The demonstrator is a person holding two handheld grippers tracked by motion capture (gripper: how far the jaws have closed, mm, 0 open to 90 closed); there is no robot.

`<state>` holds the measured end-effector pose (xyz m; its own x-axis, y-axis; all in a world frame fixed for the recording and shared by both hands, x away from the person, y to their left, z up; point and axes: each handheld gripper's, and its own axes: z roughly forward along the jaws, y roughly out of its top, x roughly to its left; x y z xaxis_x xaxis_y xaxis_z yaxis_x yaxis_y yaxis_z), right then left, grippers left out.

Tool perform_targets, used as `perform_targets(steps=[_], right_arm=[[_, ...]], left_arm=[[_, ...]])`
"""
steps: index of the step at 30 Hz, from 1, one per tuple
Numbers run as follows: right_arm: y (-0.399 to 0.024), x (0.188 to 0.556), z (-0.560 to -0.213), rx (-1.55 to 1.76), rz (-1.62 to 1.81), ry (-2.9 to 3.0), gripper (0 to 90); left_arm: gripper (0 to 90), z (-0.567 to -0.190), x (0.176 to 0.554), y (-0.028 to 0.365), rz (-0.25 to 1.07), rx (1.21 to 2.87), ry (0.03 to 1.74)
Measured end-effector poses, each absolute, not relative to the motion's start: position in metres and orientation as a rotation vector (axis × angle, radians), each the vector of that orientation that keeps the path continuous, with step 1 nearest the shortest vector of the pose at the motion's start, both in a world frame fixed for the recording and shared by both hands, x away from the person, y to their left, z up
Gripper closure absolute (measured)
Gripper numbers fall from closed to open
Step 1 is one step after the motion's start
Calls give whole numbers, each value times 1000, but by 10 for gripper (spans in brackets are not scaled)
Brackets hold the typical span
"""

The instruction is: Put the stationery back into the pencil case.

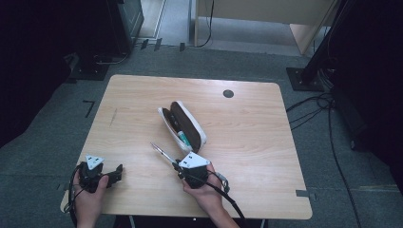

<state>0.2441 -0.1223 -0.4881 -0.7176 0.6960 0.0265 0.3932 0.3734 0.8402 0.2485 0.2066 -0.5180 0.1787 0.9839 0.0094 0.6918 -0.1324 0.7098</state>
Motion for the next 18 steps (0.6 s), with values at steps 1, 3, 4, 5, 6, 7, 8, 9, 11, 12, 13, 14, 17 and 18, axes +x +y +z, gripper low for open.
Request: perform_targets(steps=[1, 3, 4, 5, 6, 7, 8, 9, 11, 12, 13, 14, 17, 18], right_arm=[[-123, 243, -485, 956, 1283, 2301, 812], [-125, 242, -479, 941, 1304, 2289, 812], [-126, 241, -475, 943, 1315, 2284, 812], [-127, 241, -472, 938, 1324, 2277, 812], [-127, 240, -469, 935, 1331, 2272, 812], [-128, 240, -467, 932, 1338, 2267, 812], [-129, 240, -463, 922, 1345, 2259, 812], [-129, 240, -460, 921, 1352, 2255, 812], [-130, 241, -454, 909, 1363, 2246, 812], [-130, 241, -451, 904, 1365, 2238, 812], [-131, 241, -448, 905, 1370, 2234, 813], [-131, 242, -445, 903, 1381, 2228, 813], [-133, 242, -437, 895, 1390, 2207, 813], [-133, 243, -434, 895, 1399, 2199, 813]], left_arm=[[122, -518, 248, 207, 665, 1891, 1573], [123, -518, 249, 207, 665, 1891, 1573], [123, -518, 248, 207, 665, 1891, 1573], [123, -518, 249, 207, 665, 1891, 1573], [123, -518, 249, 207, 666, 1891, 1573], [122, -518, 249, 207, 665, 1891, 1573], [122, -518, 249, 207, 665, 1891, 1573], [122, -518, 249, 207, 666, 1890, 1573], [123, -518, 249, 207, 666, 1890, 1573], [122, -518, 249, 206, 666, 1890, 1573], [122, -518, 249, 207, 666, 1890, 1573], [122, -518, 249, 207, 666, 1890, 1573], [123, -518, 249, 207, 666, 1890, 1573], [122, -518, 249, 207, 666, 1890, 1573]])
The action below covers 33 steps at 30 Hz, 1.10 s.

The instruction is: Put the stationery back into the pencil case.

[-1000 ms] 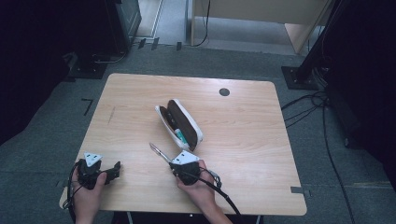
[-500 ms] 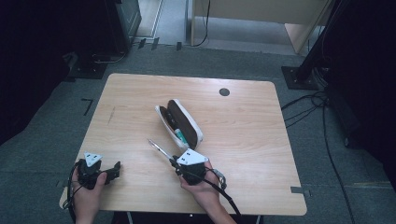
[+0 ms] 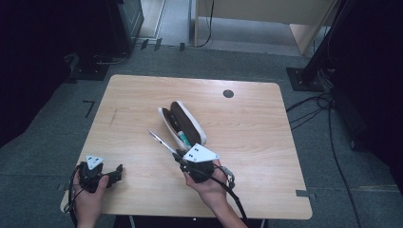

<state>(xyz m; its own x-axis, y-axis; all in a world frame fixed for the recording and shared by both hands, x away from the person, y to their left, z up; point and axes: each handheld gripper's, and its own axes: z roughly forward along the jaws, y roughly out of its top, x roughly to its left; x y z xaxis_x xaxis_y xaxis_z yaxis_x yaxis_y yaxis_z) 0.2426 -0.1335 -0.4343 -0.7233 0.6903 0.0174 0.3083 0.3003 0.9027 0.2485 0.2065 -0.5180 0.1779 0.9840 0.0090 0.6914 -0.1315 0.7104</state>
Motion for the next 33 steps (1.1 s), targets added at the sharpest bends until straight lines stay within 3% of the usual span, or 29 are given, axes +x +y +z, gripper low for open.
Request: perform_targets(steps=[21, 33], right_arm=[[-156, 260, -402, 928, 1424, 2059, 813], [-159, 284, -423, 1037, 1300, 2044, 813]], left_arm=[[119, -518, 249, 206, 661, 1892, 1568], [119, -518, 249, 206, 663, 1890, 1567]])
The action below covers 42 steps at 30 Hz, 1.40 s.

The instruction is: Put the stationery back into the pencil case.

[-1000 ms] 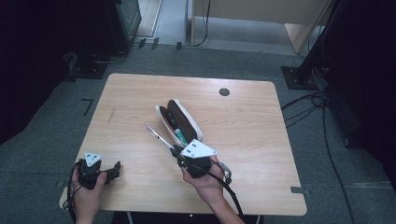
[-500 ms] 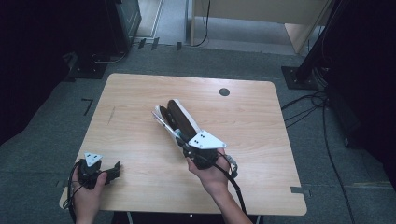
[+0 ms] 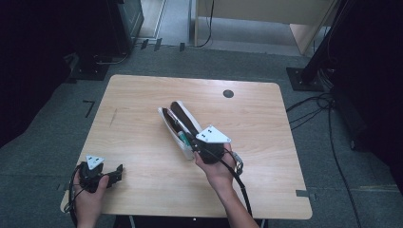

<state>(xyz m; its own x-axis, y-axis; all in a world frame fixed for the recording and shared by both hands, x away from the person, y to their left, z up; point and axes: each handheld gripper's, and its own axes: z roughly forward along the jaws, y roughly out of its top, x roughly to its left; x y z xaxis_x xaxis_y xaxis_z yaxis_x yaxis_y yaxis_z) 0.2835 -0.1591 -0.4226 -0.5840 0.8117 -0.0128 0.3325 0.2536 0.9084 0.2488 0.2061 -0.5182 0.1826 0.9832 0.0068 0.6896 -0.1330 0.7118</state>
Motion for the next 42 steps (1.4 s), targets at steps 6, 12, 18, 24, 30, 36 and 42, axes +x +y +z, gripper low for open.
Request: perform_targets(steps=[6, 12, 18, 24, 30, 36, 42], right_arm=[[-149, 293, -439, 1073, 1199, 2065, 812], [-141, 299, -454, 1099, 1099, 2090, 812], [-136, 299, -462, 1109, 1044, 2121, 810], [-136, 301, -465, 1108, 1050, 2139, 807], [-139, 300, -466, 1113, 1063, 2152, 797], [-142, 298, -461, 1114, 1101, 2142, 773], [-149, 292, -450, 1100, 1163, 2123, 793]], left_arm=[[119, -518, 249, 206, 661, 1890, 1567], [120, -518, 249, 206, 662, 1891, 1567], [120, -518, 249, 206, 662, 1892, 1566], [120, -518, 249, 206, 662, 1893, 1566], [120, -518, 249, 206, 662, 1892, 1567], [119, -518, 249, 206, 662, 1890, 1567], [119, -518, 249, 206, 662, 1891, 1567]])
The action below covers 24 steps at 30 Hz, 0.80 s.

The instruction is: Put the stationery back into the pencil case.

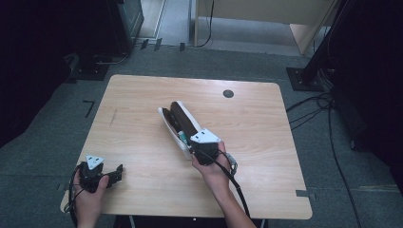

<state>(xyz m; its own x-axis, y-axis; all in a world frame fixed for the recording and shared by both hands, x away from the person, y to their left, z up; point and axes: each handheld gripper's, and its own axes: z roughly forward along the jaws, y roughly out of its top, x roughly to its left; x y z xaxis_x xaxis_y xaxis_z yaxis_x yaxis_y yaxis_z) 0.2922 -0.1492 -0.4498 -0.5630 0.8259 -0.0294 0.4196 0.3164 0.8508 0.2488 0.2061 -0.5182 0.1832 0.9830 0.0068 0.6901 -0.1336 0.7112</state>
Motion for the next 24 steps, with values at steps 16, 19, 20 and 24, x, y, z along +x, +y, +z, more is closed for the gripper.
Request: perform_targets(steps=[16, 19, 20, 24], right_arm=[[-197, 273, -426, 1135, 1262, 2043, 814], [-210, 270, -428, 1158, 1257, 2030, 815], [-214, 268, -429, 1170, 1250, 2027, 815], [-232, 265, -434, 1208, 1236, 2007, 815]], left_arm=[[120, -518, 249, 206, 662, 1892, 1566], [120, -518, 249, 206, 662, 1893, 1566], [120, -518, 249, 206, 662, 1893, 1566], [120, -518, 249, 206, 662, 1893, 1566]])
